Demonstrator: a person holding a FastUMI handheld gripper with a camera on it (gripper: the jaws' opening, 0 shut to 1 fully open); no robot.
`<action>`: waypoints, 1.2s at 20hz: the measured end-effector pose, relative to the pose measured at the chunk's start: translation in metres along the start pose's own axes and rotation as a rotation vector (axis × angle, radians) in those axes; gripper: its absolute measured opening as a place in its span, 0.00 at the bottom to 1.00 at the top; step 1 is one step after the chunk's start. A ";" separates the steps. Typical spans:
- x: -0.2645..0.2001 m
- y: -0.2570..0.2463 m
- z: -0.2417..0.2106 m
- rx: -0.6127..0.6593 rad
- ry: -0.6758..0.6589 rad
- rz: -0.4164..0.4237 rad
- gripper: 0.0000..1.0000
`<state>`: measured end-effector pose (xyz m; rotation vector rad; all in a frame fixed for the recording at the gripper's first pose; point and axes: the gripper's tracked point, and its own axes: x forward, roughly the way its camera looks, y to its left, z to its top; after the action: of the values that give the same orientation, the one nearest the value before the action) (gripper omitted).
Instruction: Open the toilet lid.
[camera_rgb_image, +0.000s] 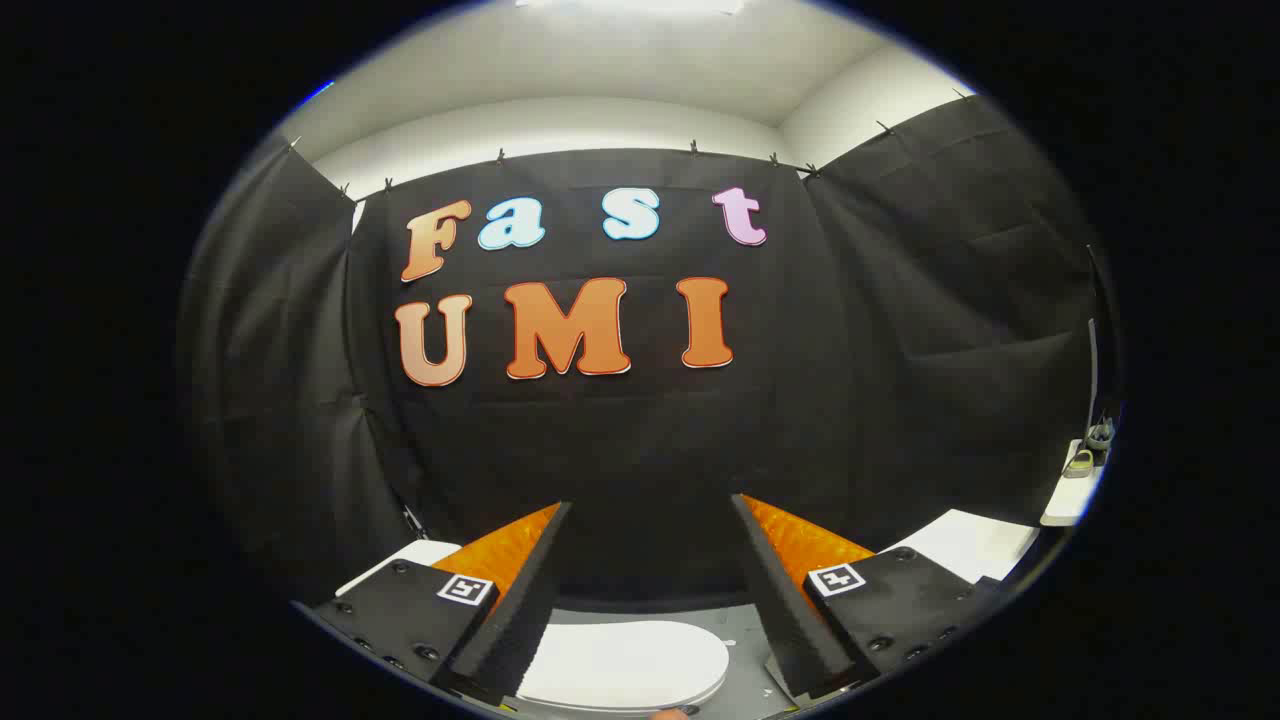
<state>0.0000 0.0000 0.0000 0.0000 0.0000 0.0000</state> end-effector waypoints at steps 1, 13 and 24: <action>-0.001 0.000 0.000 -0.003 -0.001 0.001 0.98; -0.001 0.003 0.006 -0.026 -0.011 -0.005 0.98; -0.004 0.004 0.005 -0.023 -0.015 -0.003 0.98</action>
<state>-0.0039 0.0042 0.0046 -0.0227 -0.0151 -0.0034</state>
